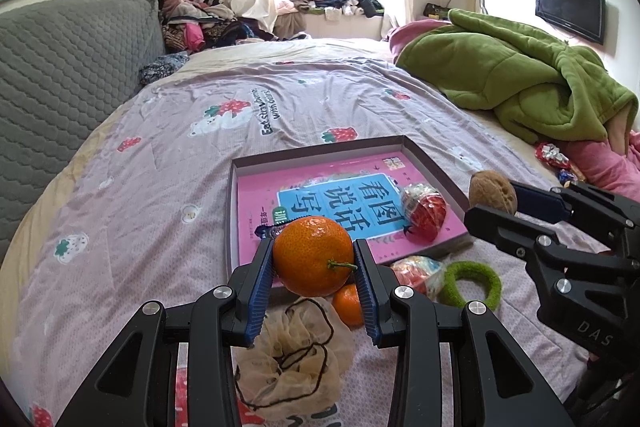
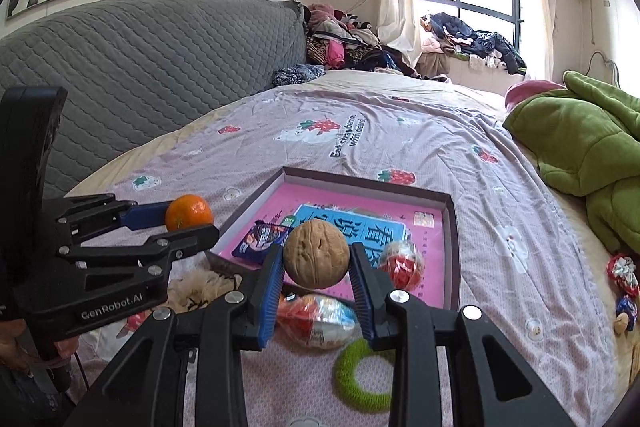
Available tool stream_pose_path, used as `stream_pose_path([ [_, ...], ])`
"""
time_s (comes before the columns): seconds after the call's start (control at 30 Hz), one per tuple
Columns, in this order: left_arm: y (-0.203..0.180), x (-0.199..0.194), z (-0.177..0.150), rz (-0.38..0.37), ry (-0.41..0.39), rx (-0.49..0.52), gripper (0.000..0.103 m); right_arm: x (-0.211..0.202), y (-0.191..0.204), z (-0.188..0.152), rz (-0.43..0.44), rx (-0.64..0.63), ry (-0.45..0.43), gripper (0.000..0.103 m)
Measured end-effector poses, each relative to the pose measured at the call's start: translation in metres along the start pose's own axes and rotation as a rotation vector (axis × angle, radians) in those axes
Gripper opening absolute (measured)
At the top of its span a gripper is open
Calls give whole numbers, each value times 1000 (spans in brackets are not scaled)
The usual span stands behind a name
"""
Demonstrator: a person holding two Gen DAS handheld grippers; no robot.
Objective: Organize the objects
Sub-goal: 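Move the held orange and walnut over the grey tray with both tools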
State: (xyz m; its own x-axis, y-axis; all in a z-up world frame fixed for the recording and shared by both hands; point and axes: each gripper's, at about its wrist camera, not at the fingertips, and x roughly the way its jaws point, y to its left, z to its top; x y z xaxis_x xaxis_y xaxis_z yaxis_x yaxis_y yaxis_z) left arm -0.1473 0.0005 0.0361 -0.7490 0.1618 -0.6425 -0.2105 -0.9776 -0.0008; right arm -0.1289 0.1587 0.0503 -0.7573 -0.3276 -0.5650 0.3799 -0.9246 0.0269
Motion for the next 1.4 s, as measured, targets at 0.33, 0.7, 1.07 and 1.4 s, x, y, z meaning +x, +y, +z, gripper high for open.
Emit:
stream_pose_path([
  [0.33,16,6,16,9,-22,-14,40,9,1,16,6,-18,-31,33],
  [0.7,27,25,33,22,-41,-5,40,25,-6,20,-6,-25,-33,33],
  [1.07,40,55,33,25,-6,-25,40,48,-18,18,-15,-15,-3,33],
  [1.4,43,88,19,20,63,-25,40,77,-25,6,-8,-13,70,33],
])
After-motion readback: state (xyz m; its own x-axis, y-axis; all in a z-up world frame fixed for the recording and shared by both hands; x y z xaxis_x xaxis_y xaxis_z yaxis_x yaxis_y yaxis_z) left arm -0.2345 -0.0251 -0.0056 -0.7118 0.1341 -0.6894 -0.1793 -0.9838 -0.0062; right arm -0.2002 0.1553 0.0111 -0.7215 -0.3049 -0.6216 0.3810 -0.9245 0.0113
